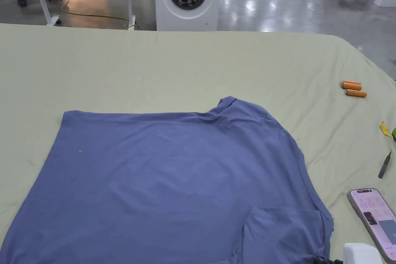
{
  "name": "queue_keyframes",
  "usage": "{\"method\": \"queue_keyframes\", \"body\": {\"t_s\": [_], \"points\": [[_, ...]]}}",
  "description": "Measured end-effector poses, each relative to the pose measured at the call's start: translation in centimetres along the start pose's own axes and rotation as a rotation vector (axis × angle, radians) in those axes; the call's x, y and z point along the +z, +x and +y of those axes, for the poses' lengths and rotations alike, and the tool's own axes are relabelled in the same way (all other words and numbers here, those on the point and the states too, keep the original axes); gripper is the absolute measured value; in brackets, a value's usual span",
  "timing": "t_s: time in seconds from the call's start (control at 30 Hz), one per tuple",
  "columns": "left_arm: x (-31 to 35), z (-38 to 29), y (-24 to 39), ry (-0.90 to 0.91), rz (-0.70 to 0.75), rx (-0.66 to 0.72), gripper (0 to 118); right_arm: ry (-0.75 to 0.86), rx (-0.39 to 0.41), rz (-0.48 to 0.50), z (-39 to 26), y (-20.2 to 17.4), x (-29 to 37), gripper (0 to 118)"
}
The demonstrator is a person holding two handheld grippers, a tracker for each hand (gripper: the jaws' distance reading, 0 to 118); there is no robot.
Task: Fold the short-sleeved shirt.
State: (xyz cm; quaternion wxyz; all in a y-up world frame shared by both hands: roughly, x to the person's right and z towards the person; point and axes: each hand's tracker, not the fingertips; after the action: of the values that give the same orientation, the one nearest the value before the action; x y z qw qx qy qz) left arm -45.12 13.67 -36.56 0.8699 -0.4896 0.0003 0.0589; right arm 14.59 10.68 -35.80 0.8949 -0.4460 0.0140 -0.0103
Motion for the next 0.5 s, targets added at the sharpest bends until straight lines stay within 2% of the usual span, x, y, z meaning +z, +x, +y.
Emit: {"method": "queue_keyframes", "body": {"t_s": [0.03,0.07,0.27,0.5], "points": [[0.0,0.0,0.0,0.000,-0.001,0.001,2,-0.013,0.042,-0.037,0.2,-0.3,-0.1,10],[0.1,0.1,0.0,0.001,-0.002,0.004,2,-0.007,0.048,-0.030,0.3,-0.5,-0.1,9],[1.1,0.8,-0.4,0.040,-0.022,0.019,2,0.019,0.014,-0.015,1.6,0.2,1.2,6],[3.4,5.0,-0.7,0.201,-0.067,0.031,2,0.124,0.002,0.011,6.4,0.4,3.8,6]]}}
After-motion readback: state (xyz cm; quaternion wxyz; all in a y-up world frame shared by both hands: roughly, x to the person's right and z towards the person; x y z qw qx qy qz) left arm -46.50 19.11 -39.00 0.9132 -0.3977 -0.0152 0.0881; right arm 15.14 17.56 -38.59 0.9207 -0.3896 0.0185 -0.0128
